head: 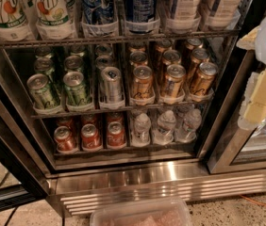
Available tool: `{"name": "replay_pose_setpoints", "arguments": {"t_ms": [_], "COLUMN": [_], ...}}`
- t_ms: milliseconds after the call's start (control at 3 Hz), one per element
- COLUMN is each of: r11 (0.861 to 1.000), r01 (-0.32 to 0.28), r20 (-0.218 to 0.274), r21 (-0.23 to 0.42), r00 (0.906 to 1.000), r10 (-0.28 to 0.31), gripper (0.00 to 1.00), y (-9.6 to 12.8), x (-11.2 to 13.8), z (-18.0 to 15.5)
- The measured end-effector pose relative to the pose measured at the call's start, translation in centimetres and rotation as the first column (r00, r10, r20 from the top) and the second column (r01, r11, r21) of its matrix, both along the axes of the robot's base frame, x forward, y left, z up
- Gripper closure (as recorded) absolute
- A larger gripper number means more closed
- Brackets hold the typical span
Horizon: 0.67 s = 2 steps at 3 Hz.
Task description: Pick 7up can from top shelf of fridge
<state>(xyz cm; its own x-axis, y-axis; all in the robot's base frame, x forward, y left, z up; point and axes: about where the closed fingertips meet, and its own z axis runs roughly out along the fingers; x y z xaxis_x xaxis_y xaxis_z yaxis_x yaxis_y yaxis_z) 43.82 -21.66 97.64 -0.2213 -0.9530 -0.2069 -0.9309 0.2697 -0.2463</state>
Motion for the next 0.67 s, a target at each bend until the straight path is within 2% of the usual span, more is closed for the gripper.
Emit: {"name": "replay_pose_setpoints", "arguments": {"t_ms": [333,667], "r11": [0.999,1.000], "r01": [-0.032,-0.028], "r20": [0.008,0.016], "r21": [-0.006,0.000], "r00": [0.9995,0.9995], "r10": [0.032,0.028], "gripper": [0.00,0.00], "y": [1.61,1.65], "x": [0.10,0.03], "z": [-0.39,-0.24]}}
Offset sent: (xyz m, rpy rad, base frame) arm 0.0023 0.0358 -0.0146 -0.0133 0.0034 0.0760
